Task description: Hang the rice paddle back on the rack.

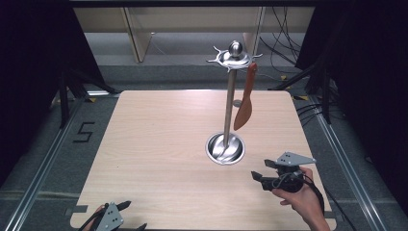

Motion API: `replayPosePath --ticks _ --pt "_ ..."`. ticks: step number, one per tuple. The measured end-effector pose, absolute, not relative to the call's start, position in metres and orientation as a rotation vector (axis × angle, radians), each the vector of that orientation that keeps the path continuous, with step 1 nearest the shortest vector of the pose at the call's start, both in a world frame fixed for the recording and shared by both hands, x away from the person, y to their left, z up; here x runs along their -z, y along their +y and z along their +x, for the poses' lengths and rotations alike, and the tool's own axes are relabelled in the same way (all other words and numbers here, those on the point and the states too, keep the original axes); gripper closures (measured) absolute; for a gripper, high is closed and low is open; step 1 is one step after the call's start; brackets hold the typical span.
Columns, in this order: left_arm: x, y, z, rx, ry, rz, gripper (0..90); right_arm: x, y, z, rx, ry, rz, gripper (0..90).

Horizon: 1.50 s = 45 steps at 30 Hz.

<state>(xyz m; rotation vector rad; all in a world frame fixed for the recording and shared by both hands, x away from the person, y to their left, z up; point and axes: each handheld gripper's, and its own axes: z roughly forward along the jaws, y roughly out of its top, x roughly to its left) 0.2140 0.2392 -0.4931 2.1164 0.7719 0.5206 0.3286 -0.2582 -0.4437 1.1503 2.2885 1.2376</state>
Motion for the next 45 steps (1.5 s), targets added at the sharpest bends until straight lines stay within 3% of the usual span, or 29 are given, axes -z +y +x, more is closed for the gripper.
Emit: replayPosePath --ticks 45 --pt "0.493 0.242 0.216 -0.544 0.742 2.152 15.1 0.483 -0.263 0.292 -1.202 2.339 1.177 27.6"
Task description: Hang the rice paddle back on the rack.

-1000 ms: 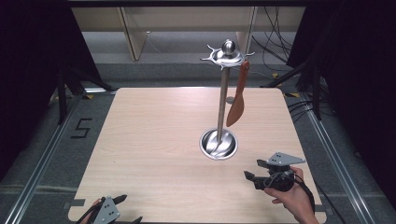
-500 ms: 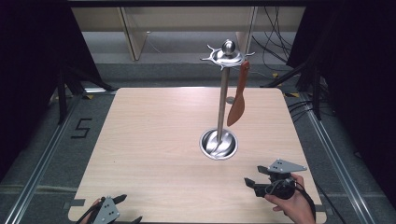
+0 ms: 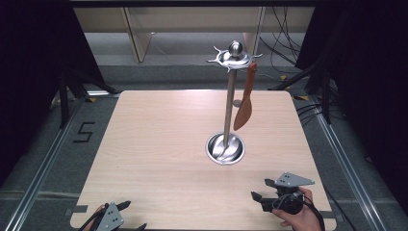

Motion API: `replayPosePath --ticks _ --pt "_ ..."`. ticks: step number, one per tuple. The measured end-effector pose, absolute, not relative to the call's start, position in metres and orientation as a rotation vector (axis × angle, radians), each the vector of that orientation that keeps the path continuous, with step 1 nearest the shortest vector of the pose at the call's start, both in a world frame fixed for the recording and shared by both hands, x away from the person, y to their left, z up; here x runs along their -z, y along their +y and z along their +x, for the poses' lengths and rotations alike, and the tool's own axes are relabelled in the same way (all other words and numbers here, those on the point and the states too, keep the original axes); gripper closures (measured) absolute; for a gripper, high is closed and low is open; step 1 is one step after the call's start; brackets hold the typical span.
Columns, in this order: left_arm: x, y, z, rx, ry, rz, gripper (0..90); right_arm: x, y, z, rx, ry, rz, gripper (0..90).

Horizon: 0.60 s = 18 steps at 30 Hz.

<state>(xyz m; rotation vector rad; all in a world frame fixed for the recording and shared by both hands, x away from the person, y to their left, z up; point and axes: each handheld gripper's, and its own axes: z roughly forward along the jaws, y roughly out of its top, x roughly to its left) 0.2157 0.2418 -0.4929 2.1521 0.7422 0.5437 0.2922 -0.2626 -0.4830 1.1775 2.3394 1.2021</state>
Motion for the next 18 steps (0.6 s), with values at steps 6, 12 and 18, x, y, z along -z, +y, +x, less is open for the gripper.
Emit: replayPosePath --ticks 6,12,18 --pt "0.494 0.241 0.215 -0.536 0.748 2.138 15.1 0.486 -0.262 0.285 -1.179 2.335 1.194 27.5" --pt "0.494 0.240 0.215 -0.537 0.753 2.134 15.1 0.488 -0.266 0.281 -1.180 2.340 1.188 27.3" --pt "0.495 0.240 0.215 -0.540 0.753 2.130 15.2 0.490 -0.270 0.276 -1.173 2.343 1.181 27.3"
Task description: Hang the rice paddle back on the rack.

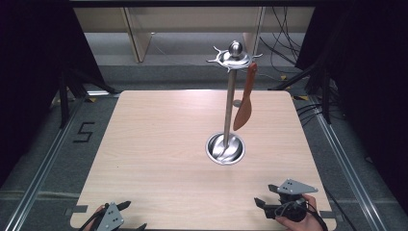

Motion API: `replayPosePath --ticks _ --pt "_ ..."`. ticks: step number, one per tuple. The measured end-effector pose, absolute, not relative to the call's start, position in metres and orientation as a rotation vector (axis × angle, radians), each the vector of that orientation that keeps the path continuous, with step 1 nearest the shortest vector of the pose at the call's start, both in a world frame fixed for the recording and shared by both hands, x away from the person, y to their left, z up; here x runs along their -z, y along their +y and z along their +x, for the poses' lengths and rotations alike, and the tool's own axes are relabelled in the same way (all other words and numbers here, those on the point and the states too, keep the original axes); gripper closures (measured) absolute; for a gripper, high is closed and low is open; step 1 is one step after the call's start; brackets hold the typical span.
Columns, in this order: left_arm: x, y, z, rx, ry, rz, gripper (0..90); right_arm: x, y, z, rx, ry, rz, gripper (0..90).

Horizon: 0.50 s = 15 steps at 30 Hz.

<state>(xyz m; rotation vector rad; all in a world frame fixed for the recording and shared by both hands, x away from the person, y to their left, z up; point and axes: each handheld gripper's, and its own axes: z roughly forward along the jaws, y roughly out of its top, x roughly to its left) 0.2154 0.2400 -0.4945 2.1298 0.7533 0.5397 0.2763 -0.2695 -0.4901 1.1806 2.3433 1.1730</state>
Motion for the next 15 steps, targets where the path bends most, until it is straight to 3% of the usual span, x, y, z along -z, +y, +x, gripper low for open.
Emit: replayPosePath --ticks 15 --pt "0.4934 0.2414 0.2164 -0.546 0.731 2.156 15.2 0.4918 -0.2691 0.2736 -1.172 2.348 1.175 27.1"
